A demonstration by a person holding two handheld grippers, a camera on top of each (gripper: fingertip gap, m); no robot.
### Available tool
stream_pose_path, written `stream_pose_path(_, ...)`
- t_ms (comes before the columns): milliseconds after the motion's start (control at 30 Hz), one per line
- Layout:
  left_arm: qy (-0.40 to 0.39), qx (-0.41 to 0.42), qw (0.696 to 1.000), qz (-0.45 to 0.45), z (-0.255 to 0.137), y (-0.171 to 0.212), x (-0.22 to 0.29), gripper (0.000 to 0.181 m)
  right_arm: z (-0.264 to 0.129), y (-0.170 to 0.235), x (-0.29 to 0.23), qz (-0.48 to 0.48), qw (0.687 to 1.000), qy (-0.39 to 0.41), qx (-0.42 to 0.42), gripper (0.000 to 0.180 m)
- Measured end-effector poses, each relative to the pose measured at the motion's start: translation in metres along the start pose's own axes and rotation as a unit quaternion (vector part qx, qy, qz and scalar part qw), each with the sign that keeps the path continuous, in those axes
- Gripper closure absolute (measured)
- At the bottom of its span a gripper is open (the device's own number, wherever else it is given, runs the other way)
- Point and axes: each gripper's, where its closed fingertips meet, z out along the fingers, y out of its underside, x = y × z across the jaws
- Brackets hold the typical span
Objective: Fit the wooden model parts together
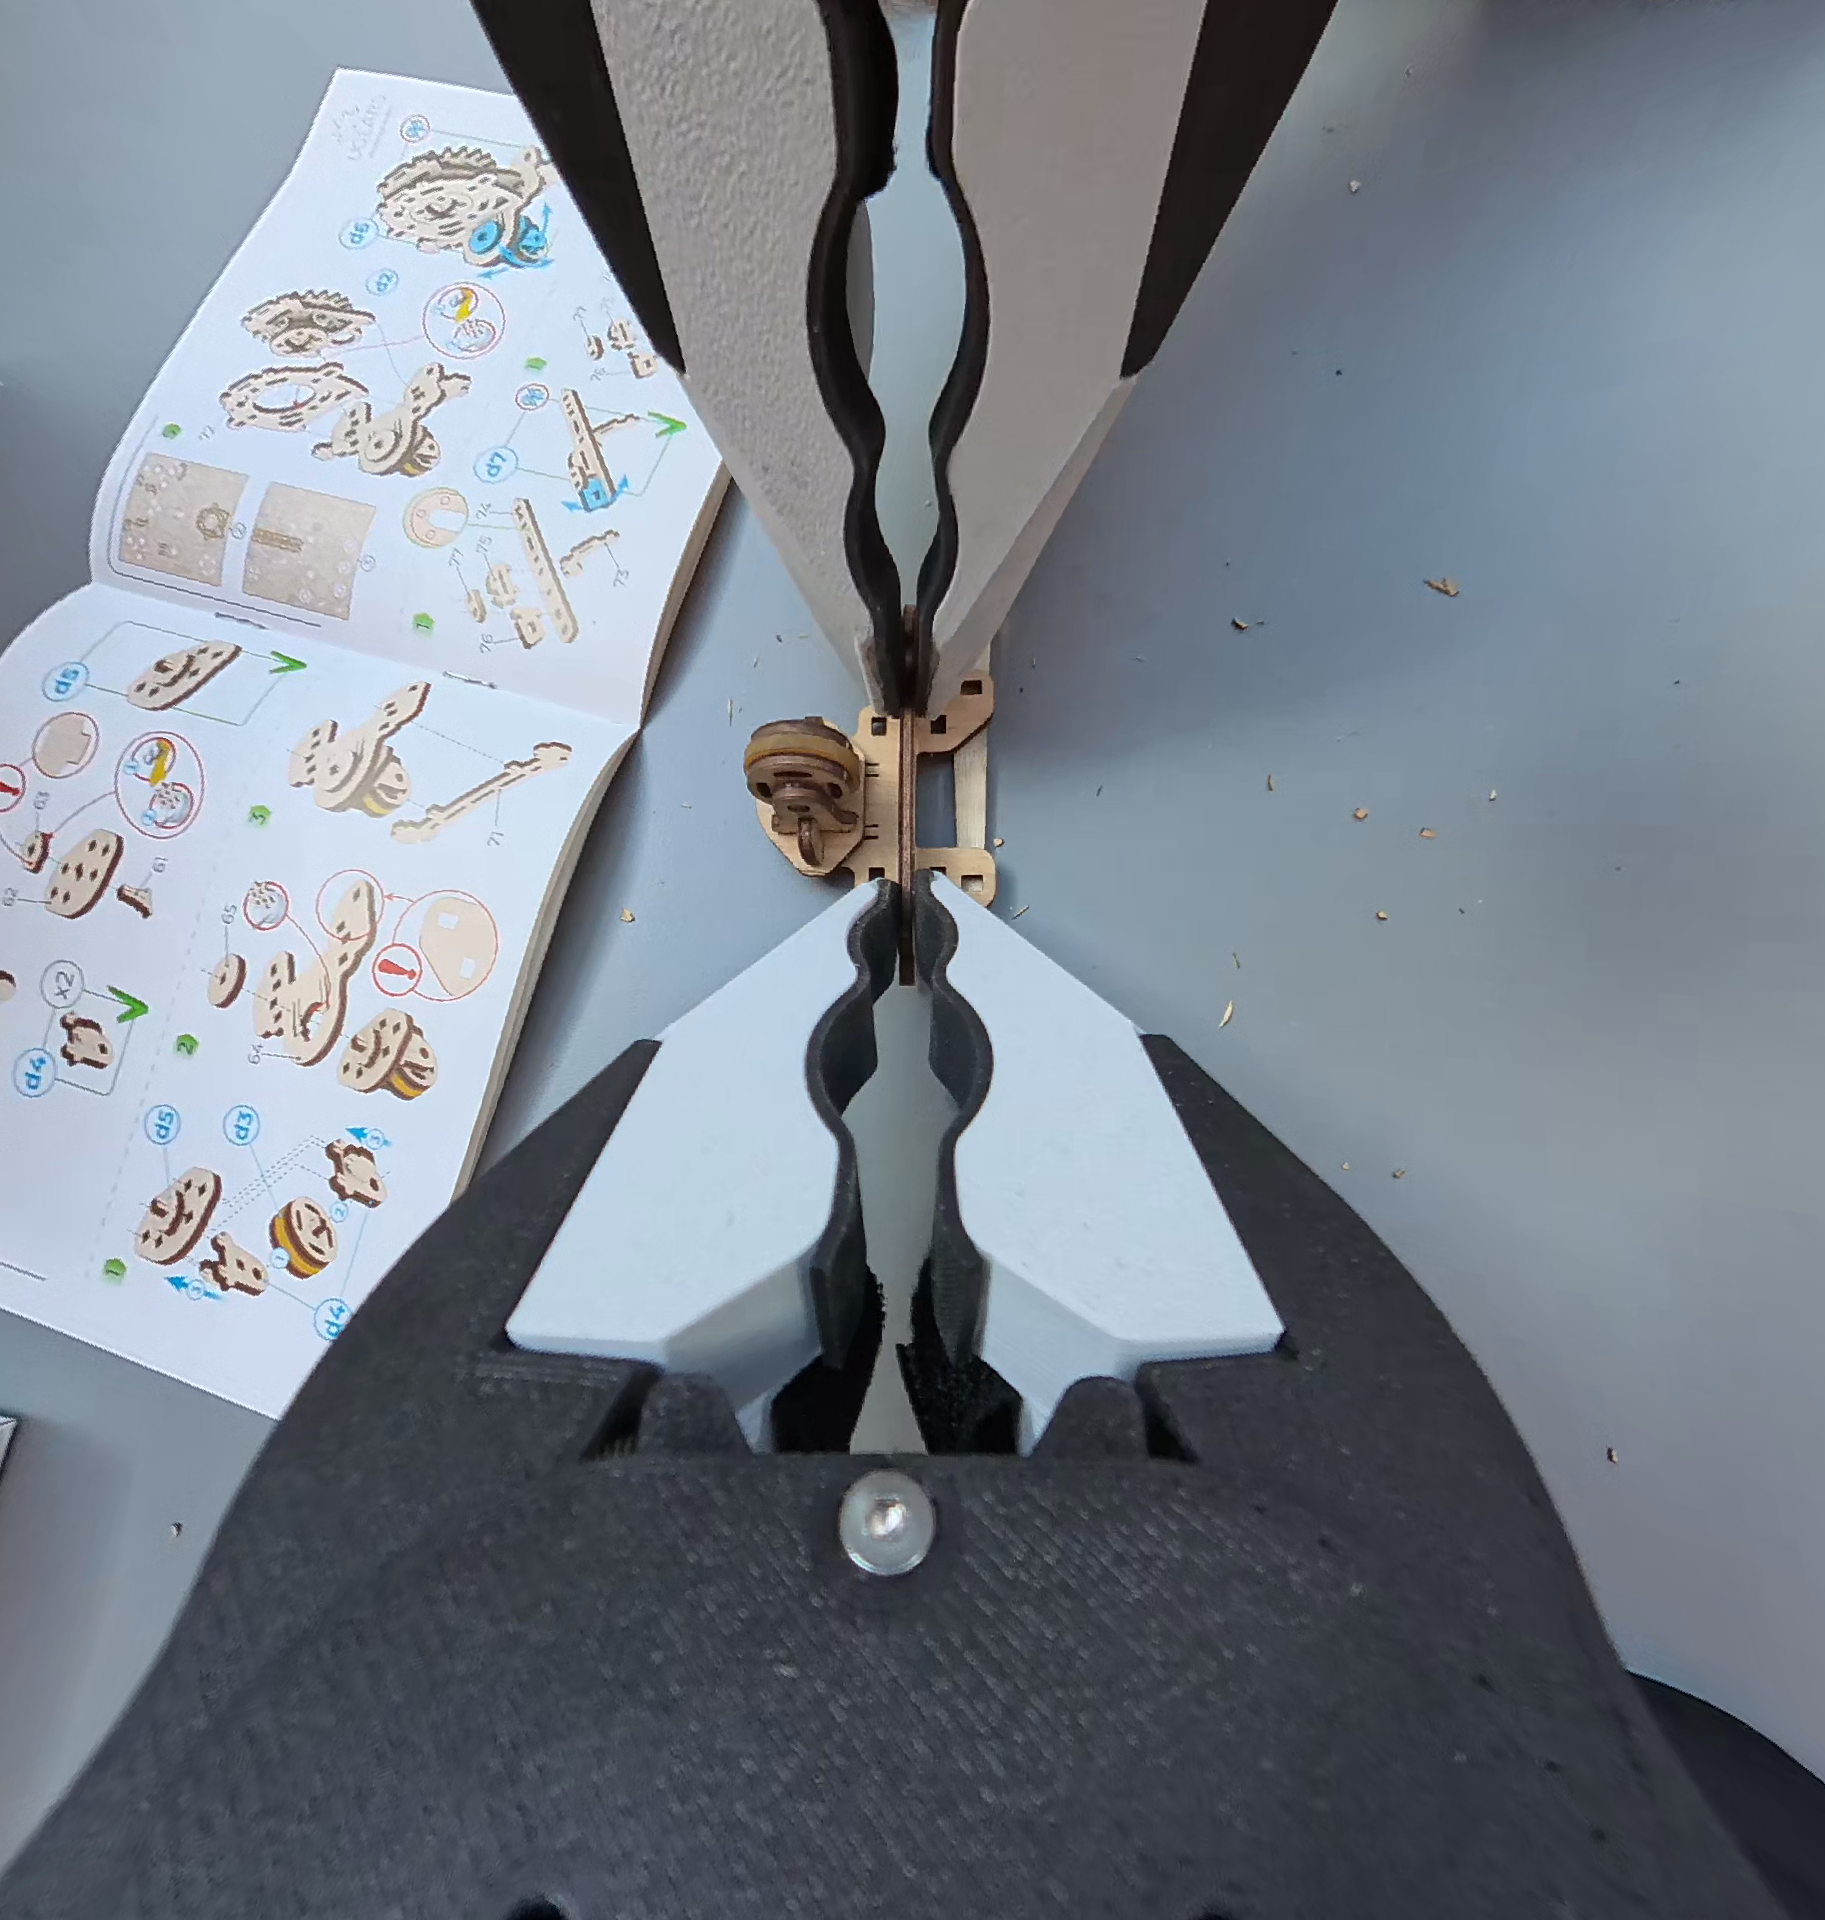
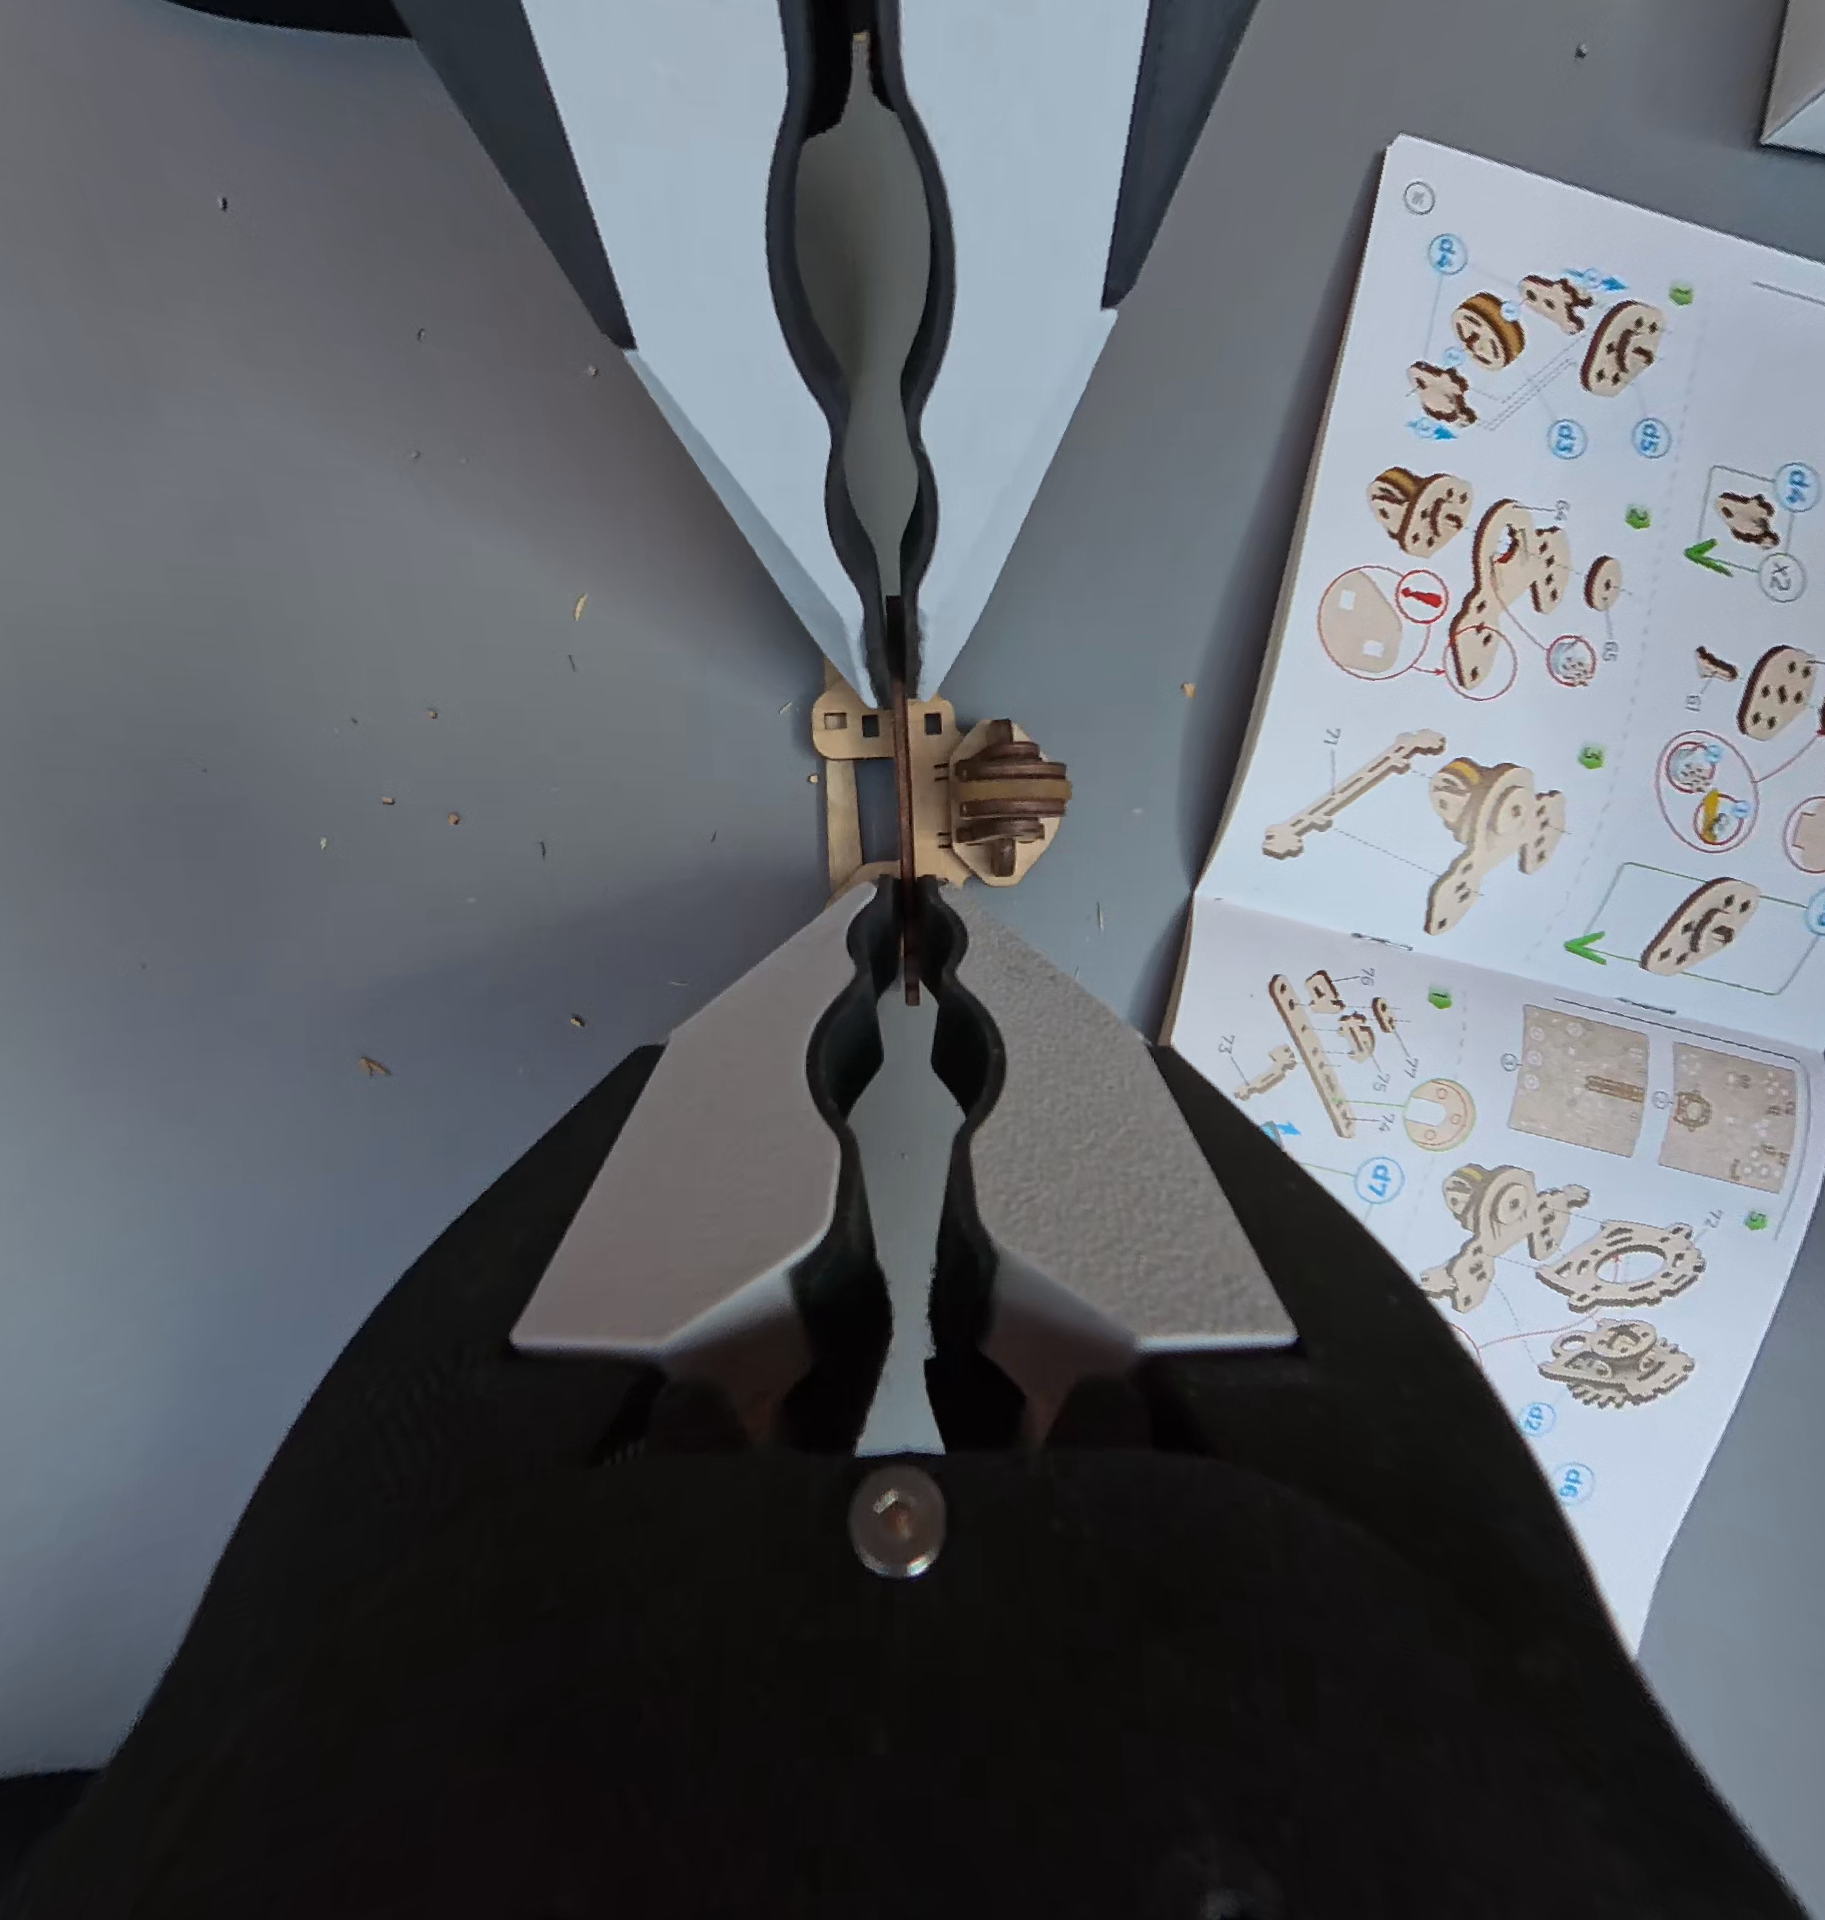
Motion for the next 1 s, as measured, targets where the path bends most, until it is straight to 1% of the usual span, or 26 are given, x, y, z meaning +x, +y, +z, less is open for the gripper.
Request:
stream_pose_path(133, 0.002, 0.006, 1.000, -0.005, 0.0001, 0.0000, -0.0001, 0.180, 0.0003, 0.0003, -0.0001, 0.009, 1.000, -0.003, -0.009, 0.178)
stream_pose_path(333, -0.011, -0.007, 1.000, 0.006, 0.0001, 0.0004, 0.0000, 0.180, 0.0006, 0.0007, -0.0003, 0.019, 1.000, -0.004, -0.002, 0.178)
stream_pose_path(600, -0.005, 0.009, 1.000, -0.007, 0.0000, 0.0004, 0.0002, 0.179, 0.0019, 0.0021, -0.0002, 0.010, 0.998, 0.004, -0.060, 0.178)
stream_pose_path(733, -0.012, -0.004, 1.000, 0.001, 0.0001, 0.0006, 0.0002, 0.179, 0.0024, 0.0020, -0.0005, 0.019, 0.999, -0.001, -0.038, 0.178)
stream_pose_path(900, -0.003, 0.014, 1.000, -0.012, -0.0001, 0.0006, 0.0003, 0.179, 0.0055, 0.0030, -0.0004, 0.003, 0.997, 0.017, -0.074, 0.178)
stream_pose_path(1000, -0.003, 0.015, 1.000, -0.014, -0.0003, 0.0004, 0.0003, 0.179, 0.0051, 0.0027, 0.0000, -0.005, 0.998, 0.010, -0.058, 0.177)
